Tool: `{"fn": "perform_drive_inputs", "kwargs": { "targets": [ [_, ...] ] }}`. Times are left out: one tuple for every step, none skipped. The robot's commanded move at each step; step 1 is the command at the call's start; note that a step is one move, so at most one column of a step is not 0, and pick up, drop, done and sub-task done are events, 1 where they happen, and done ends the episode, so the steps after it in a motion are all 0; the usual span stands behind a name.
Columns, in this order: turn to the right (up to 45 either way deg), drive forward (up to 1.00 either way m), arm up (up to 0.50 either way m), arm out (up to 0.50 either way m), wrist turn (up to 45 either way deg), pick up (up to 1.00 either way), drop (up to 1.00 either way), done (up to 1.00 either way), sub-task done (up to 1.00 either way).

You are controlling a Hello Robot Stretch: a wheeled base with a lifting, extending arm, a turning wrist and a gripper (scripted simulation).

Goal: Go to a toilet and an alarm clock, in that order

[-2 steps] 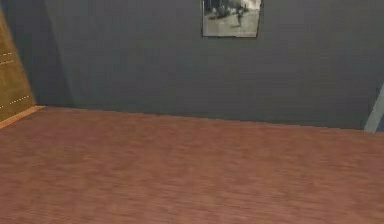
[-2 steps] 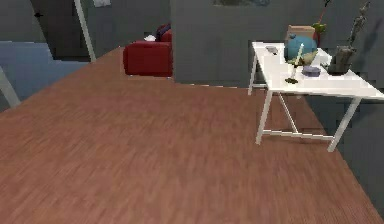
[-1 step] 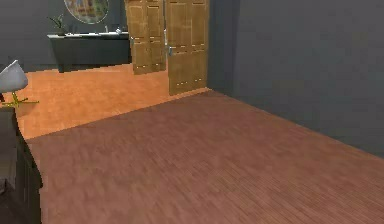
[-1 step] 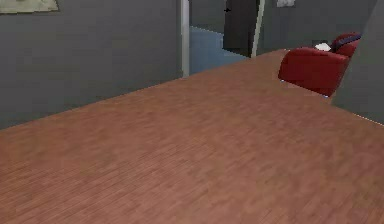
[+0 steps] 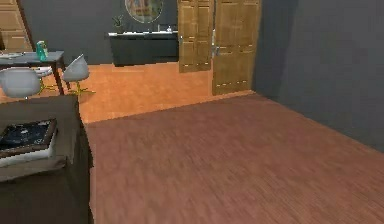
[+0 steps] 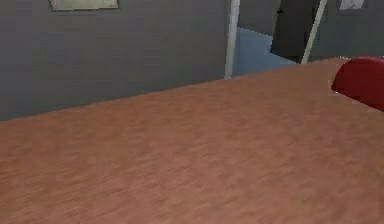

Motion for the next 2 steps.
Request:
{"fn": "perform_drive_inputs", "kwargs": {
  "targets": [
    [0.0, 0.9, 0.0, 0.0, 0.0, 0.0, 0.0, 0.0, 0.0],
    [-3.0, 0.0, 0.0, 0.0, 0.0, 0.0, 0.0, 0.0, 0.0]
  ]
}}
